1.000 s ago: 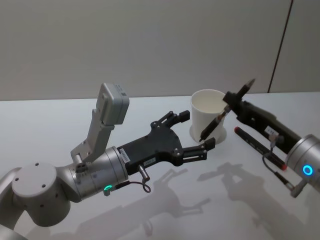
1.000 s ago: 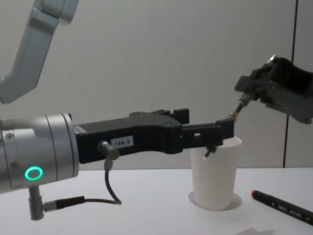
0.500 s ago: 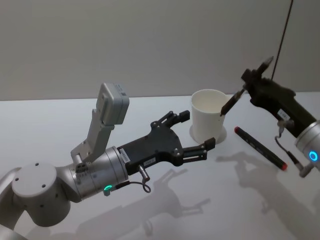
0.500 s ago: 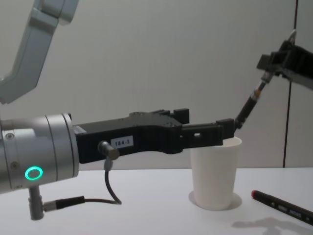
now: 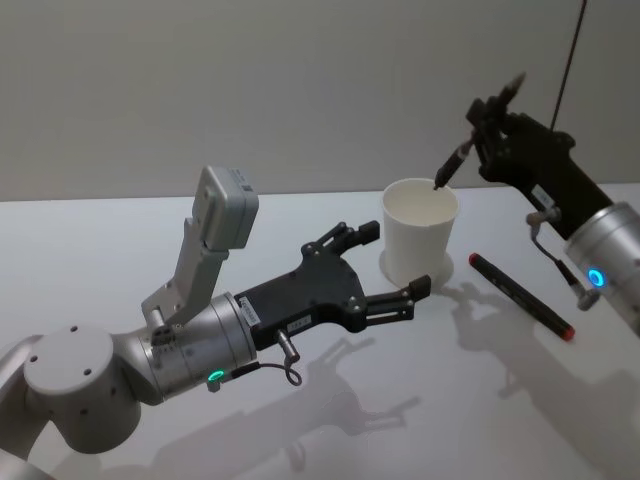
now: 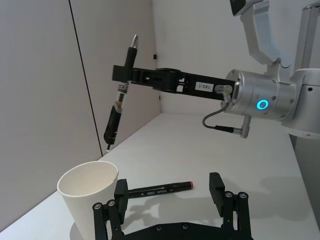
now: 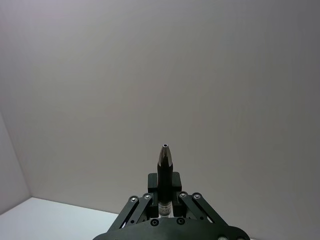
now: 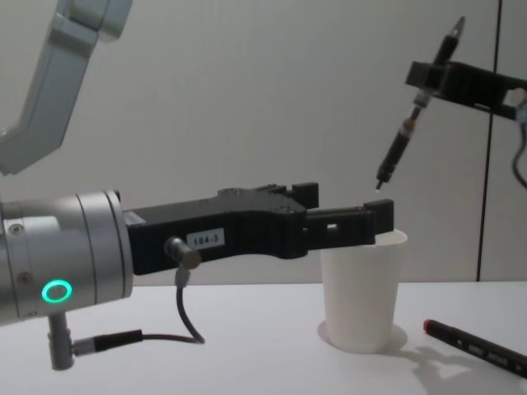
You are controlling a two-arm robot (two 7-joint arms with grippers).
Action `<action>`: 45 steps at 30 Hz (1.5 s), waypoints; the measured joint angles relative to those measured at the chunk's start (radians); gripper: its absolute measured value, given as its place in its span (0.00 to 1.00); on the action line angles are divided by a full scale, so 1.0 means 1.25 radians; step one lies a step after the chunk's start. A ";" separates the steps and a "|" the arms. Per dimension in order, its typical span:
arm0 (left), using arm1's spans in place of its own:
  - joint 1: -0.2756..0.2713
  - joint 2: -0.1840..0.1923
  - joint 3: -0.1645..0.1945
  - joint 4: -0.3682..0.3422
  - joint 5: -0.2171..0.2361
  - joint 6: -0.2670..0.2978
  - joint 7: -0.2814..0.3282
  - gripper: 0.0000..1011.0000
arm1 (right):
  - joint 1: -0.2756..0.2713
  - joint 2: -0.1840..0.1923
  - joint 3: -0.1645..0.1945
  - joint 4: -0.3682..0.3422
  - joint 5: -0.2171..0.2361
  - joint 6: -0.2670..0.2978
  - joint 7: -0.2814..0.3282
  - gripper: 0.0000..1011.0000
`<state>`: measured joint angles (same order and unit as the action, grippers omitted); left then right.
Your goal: Place the pen into the pen holder.
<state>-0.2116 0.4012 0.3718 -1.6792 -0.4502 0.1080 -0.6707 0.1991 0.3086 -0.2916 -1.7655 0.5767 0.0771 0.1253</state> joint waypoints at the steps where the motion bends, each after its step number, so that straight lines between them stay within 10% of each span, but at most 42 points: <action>1: 0.000 0.000 0.000 0.000 0.000 0.000 0.000 0.99 | 0.009 -0.006 -0.003 0.011 -0.014 -0.003 0.006 0.13; 45: 0.000 0.000 0.000 0.000 0.000 0.000 0.000 0.99 | 0.144 -0.125 -0.059 0.256 -0.232 0.045 0.002 0.13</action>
<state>-0.2116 0.4013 0.3718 -1.6792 -0.4502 0.1080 -0.6707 0.3796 0.1519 -0.3651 -1.4460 0.2863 0.1340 0.1280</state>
